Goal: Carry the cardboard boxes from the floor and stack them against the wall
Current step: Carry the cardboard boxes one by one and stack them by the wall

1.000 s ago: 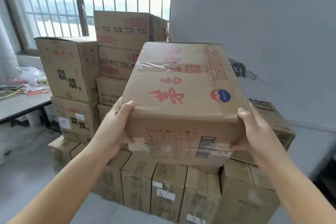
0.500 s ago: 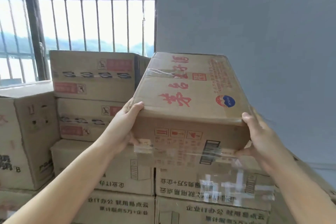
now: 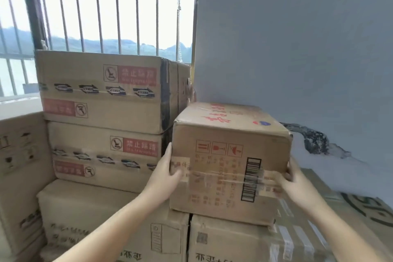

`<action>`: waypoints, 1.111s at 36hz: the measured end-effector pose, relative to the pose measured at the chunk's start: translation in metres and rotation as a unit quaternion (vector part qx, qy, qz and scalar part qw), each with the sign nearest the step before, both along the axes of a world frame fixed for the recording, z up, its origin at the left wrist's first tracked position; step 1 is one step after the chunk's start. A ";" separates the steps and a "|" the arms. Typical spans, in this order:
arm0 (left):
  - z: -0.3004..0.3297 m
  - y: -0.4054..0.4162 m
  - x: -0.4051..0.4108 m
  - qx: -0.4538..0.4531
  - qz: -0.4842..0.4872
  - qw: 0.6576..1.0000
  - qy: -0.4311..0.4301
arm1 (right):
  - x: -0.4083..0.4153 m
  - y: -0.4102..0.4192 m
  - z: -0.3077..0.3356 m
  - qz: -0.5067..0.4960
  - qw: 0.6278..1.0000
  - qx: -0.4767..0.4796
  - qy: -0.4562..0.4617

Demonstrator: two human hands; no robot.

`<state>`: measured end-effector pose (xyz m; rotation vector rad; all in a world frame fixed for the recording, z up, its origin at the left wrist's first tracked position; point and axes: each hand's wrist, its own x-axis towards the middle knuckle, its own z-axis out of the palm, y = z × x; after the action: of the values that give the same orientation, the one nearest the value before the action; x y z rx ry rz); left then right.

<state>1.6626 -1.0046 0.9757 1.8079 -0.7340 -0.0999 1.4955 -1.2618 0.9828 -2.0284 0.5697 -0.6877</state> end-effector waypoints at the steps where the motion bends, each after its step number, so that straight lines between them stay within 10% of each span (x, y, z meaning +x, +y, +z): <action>1: -0.014 0.001 -0.002 0.016 0.006 1.000 -0.010 | 0.000 -0.002 -0.010 -0.007 1.000 -0.006 0.017; 14: -0.029 -0.004 0.034 0.091 0.179 0.971 -0.128 | 0.037 0.002 -0.039 -0.018 0.999 0.029 0.031; 40: -0.060 0.075 -0.037 0.091 -0.054 0.993 -0.061 | -0.089 0.088 -0.060 0.033 0.999 0.010 0.013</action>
<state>1.6253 -0.9292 0.9160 1.9608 -0.9347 -0.1320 1.4064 -1.1736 0.9232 -2.0302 0.5199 -0.6146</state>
